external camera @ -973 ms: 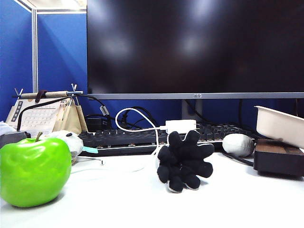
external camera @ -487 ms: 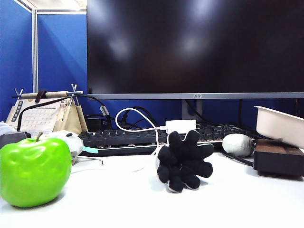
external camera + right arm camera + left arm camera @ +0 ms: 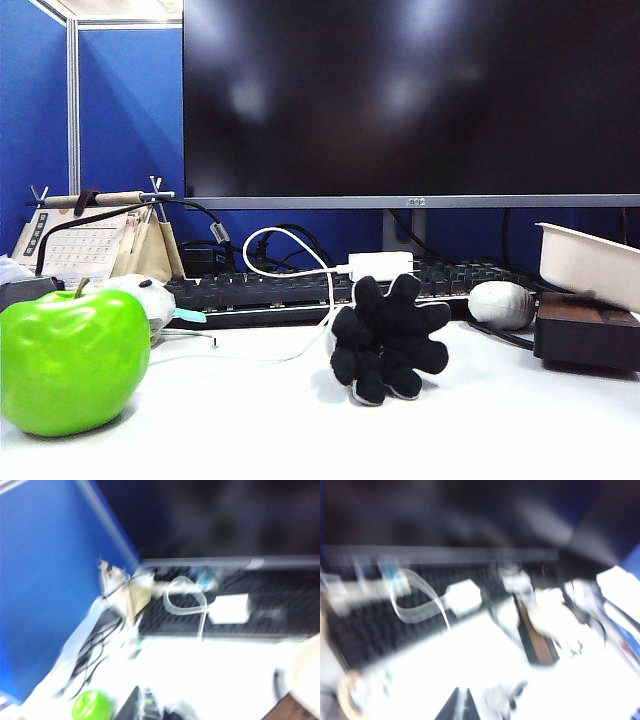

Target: Place the tilting octopus upright.

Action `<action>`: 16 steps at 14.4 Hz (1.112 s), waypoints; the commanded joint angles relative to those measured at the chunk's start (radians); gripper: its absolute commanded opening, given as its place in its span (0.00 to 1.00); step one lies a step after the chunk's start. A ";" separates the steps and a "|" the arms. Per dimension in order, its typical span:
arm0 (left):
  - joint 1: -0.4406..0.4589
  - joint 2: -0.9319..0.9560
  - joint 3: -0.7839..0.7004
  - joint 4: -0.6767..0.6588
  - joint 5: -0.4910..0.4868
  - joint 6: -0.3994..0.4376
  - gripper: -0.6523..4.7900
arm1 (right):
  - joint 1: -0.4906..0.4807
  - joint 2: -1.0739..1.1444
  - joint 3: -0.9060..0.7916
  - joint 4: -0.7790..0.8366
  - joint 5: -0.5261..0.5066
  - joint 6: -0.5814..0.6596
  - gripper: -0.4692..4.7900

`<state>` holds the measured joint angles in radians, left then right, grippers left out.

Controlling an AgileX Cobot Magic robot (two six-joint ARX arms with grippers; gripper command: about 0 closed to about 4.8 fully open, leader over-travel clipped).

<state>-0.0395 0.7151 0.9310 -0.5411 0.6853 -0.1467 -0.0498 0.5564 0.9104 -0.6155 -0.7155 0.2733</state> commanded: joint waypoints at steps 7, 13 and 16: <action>-0.351 0.254 0.005 0.012 -0.059 0.058 0.11 | 0.175 0.322 0.010 -0.087 -0.113 0.010 0.09; -0.454 0.388 0.004 0.027 -0.228 0.114 0.11 | 0.406 0.516 0.010 -0.081 0.094 -0.048 0.09; -0.454 0.410 0.002 0.058 -0.241 0.114 0.11 | 0.428 0.587 0.010 -0.069 0.095 -0.049 0.09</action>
<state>-0.4938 1.1206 0.9310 -0.5011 0.4458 -0.0380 0.3744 1.1313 0.9157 -0.7002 -0.6209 0.2272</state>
